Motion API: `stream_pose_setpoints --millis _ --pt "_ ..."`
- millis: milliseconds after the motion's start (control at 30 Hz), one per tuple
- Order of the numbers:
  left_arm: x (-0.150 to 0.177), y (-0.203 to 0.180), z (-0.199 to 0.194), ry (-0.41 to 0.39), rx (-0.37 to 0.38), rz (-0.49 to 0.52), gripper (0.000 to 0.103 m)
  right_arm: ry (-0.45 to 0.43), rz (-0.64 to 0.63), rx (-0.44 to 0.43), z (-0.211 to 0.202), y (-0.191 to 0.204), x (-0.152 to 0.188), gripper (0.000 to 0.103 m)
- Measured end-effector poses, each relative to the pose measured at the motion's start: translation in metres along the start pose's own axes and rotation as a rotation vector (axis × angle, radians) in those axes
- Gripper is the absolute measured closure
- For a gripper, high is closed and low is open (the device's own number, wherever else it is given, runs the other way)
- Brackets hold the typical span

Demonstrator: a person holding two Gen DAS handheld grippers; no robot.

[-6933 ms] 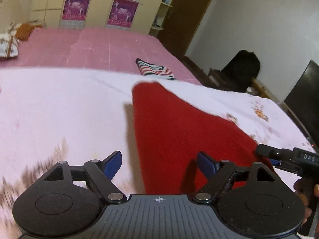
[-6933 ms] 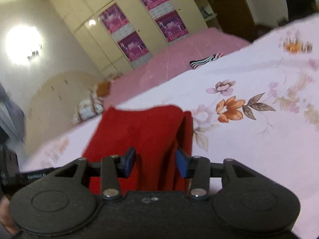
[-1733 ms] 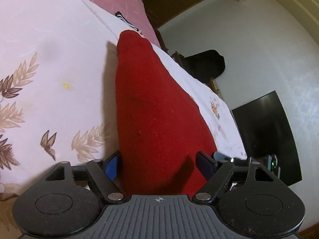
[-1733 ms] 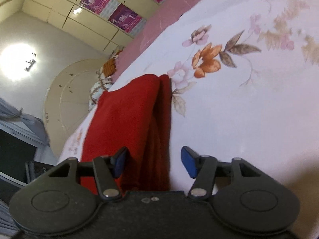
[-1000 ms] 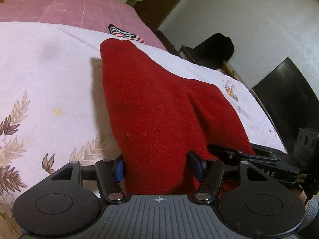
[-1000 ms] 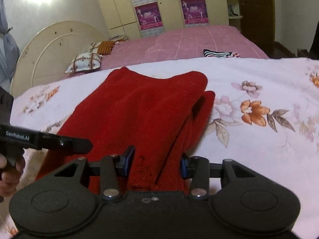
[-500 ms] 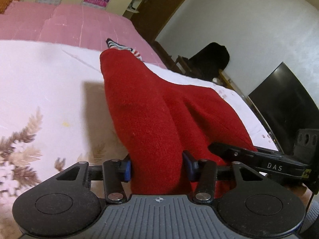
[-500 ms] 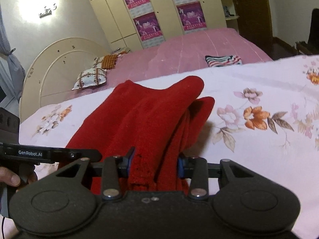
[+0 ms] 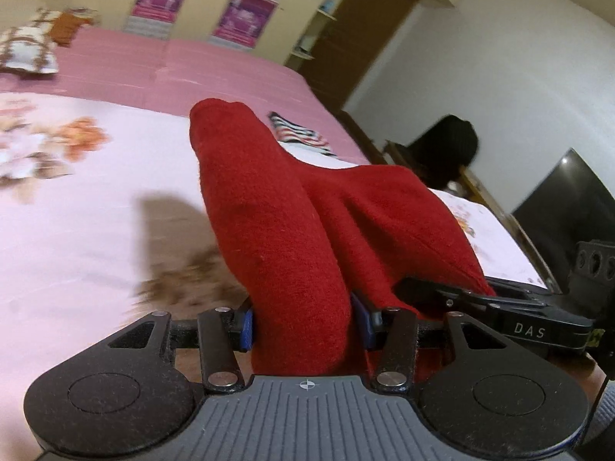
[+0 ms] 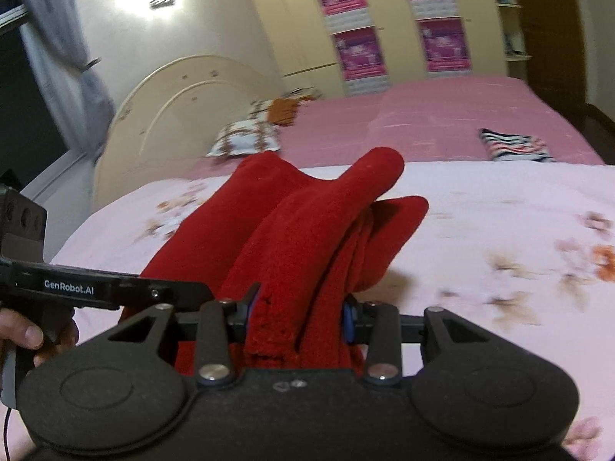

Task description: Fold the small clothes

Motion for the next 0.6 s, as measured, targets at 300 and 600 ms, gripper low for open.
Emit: stream_pose_setpoints --millis 300,600 --pt "0.030 0.056 -0.052 -0.015 -0.087 -0.055 0.054 0.056 -0.052 -0.090 0.039 0.069 0.013 0.065" --pt "0.050 0.094 -0.036 0.012 -0.119 -0.086 0.054 0.105 -0.026 -0.098 0.074 0.094 0.031 0.065"
Point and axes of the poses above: each gripper's, at about its wrist camera, not at the fingertips, and z roughly the way its jaws point, y to its left, x to its underside, the point moved 4 cm from there along z, roughly the way its jaws point, and after that the axes turned 9 degrees about z, right-handed, at the moved point
